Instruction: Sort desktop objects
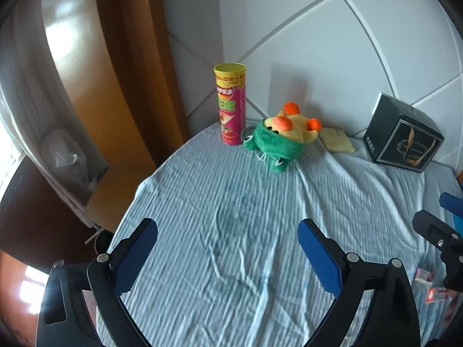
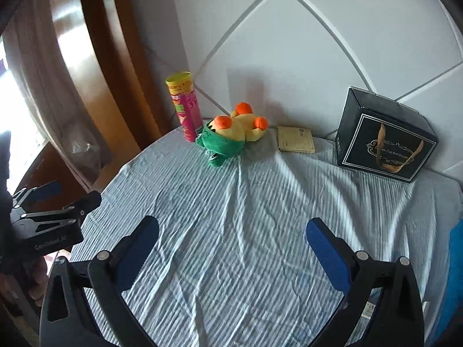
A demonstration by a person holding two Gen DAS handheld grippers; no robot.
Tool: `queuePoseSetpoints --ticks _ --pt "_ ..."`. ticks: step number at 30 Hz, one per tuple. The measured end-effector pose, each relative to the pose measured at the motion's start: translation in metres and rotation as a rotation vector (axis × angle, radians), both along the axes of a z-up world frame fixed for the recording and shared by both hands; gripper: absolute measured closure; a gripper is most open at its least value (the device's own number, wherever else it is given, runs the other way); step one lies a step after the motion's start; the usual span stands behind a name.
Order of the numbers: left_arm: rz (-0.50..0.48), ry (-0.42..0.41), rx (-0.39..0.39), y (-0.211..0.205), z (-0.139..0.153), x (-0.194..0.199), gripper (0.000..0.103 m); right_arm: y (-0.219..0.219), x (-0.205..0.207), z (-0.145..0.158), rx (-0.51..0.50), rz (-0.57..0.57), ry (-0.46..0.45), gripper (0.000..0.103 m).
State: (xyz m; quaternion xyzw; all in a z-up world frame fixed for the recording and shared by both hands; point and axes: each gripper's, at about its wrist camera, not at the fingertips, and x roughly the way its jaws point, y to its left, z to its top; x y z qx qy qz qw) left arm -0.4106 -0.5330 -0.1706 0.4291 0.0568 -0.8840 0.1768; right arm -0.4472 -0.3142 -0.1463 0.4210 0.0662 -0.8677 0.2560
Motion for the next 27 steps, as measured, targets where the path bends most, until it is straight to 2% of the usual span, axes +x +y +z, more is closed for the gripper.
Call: queuePoseSetpoints --ticks 4,9,12,13,15,17,18,20,22,23,25,27 --pt "-0.062 -0.033 0.016 -0.006 -0.031 -0.056 0.005 -0.013 -0.056 -0.022 -0.028 -0.094 -0.022 0.0" --pt "-0.042 -0.068 0.093 -0.021 -0.079 -0.117 0.008 -0.02 -0.11 -0.046 -0.02 -0.1 -0.012 0.0" --pt "-0.02 -0.07 0.154 -0.029 -0.099 -0.148 0.011 -0.019 -0.146 -0.066 -0.054 -0.109 -0.064 0.0" --pt "-0.017 -0.065 0.167 -0.029 -0.103 -0.156 0.011 -0.018 -0.162 -0.077 -0.08 -0.114 -0.105 0.0" --pt "-0.02 -0.057 0.164 -0.024 -0.11 -0.173 0.011 -0.022 -0.181 -0.09 -0.094 -0.11 -0.131 0.0" --pt "-0.037 -0.06 0.103 -0.013 -0.118 -0.191 0.011 -0.033 -0.2 -0.103 -0.069 -0.09 -0.122 0.001" --pt "-0.037 -0.06 0.084 -0.009 -0.123 -0.199 0.011 -0.039 -0.207 -0.108 -0.054 -0.082 -0.115 0.004" --pt "-0.027 -0.06 0.063 -0.006 -0.132 -0.212 0.011 -0.05 -0.223 -0.119 -0.044 -0.064 -0.109 0.03" --pt "-0.01 -0.064 0.058 -0.007 -0.141 -0.224 0.017 -0.056 -0.236 -0.128 -0.047 -0.067 -0.111 0.041" --pt "-0.014 -0.073 0.062 -0.008 -0.145 -0.229 0.02 -0.06 -0.243 -0.133 -0.046 -0.07 -0.113 0.045" --pt "-0.035 -0.072 0.067 -0.009 -0.147 -0.235 0.02 -0.069 -0.259 -0.141 -0.043 -0.064 -0.112 0.046" --pt "-0.045 -0.061 0.038 -0.01 -0.143 -0.236 0.02 -0.076 -0.269 -0.14 -0.049 -0.054 -0.086 0.046"
